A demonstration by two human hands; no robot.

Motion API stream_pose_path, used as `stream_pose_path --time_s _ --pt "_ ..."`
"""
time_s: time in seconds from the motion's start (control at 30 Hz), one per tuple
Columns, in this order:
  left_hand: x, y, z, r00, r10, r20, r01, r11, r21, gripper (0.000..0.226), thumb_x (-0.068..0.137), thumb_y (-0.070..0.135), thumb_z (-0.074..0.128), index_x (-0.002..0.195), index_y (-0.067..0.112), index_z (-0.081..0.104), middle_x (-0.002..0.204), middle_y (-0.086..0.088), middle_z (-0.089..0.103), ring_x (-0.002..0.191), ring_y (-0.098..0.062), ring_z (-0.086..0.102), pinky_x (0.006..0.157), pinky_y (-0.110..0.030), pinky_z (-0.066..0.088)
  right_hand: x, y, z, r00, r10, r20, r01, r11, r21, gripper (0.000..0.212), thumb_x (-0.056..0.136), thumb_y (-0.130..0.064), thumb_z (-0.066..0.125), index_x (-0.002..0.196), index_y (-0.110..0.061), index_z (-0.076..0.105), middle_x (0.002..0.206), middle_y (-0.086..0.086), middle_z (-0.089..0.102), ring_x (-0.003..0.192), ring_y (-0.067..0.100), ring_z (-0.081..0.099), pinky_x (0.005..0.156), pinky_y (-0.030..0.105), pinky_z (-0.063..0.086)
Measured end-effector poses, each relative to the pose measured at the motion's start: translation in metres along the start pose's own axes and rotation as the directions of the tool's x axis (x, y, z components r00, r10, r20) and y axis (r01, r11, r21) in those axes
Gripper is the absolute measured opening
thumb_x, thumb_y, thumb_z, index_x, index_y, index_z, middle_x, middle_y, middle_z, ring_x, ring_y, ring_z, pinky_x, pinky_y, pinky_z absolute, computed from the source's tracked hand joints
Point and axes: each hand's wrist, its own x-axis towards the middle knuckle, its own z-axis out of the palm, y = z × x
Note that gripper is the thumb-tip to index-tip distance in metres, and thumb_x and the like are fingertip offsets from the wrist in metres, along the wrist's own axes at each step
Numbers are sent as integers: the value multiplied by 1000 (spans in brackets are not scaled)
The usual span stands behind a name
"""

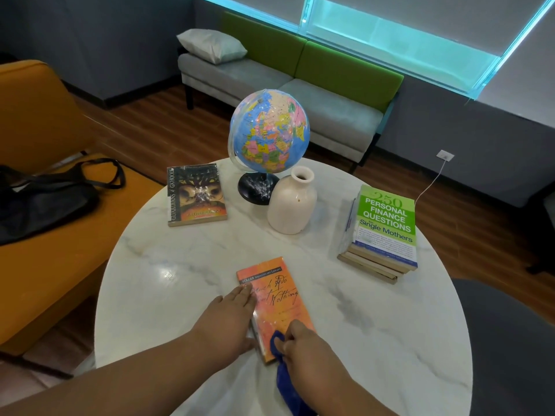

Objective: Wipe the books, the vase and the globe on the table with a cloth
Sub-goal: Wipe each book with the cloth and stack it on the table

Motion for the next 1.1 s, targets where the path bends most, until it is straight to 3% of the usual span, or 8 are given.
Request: stream_pose_path --time_s 0.13,0.23,0.33,0.47,0.63,0.8,0.97,1.1 --pt "0 0 -1 1000 0 6 0 1000 -1 89 91 53 53 155 17 2 162 -4 -3 149 -19 4 120 -36 18 18 -2 -6 988 152 -6 -148 968 203 6 93 -16 47 97 -14 52 97 10 58 81 20 52 76 37 45" --pt "-1 1 -3 1000 3 1 -3 1000 -2 87 92 52 52 155 17 2 162 -4 -2 149 -18 5 120 -36 18 29 4 -8 978 209 -8 -200 947 251 7 93 -17 49 96 -15 55 94 9 58 78 19 52 74 41 46" --pt "-2 0 -4 1000 9 9 -9 1000 8 86 93 50 52 154 17 2 162 -4 -3 149 -18 4 120 -36 19 24 -1 -4 982 189 9 -186 957 221 8 96 -24 48 90 -19 48 84 5 57 71 15 51 67 32 41" --pt "-2 -2 -4 1000 14 18 -14 1000 16 84 94 46 52 154 17 1 162 -4 -4 149 -18 3 120 -36 19 20 -6 3 994 105 16 -106 982 154 12 95 -23 48 103 -17 55 104 6 59 81 16 52 71 31 44" --pt "-2 1 -4 1000 8 13 -8 1000 12 83 94 46 52 154 18 2 162 -3 -3 149 -18 4 120 -36 19 30 -3 -7 977 212 -32 -191 929 316 13 91 -33 54 86 -21 51 78 2 57 67 16 53 65 34 41" --pt "-3 -3 -4 1000 19 19 -19 1000 13 84 93 44 54 154 17 3 162 -3 -2 149 -18 4 119 -36 21 20 -13 1 989 133 67 -143 975 171 10 95 -22 47 103 -18 52 106 6 57 91 23 58 70 30 41" --pt "-2 -1 -6 999 20 27 -20 1000 16 83 94 43 53 154 17 2 162 -4 -3 149 -19 2 119 -36 19 35 -14 -6 991 125 -45 -113 971 209 14 95 -38 49 100 -25 53 98 1 58 84 19 57 63 26 40" --pt "-3 -2 -4 999 22 24 -23 999 22 82 94 42 52 155 18 2 162 -4 -3 149 -19 3 119 -36 21 24 -11 -5 998 -38 43 38 999 -1 30 96 -11 45 125 -15 54 121 9 49 104 29 52 80 36 41"
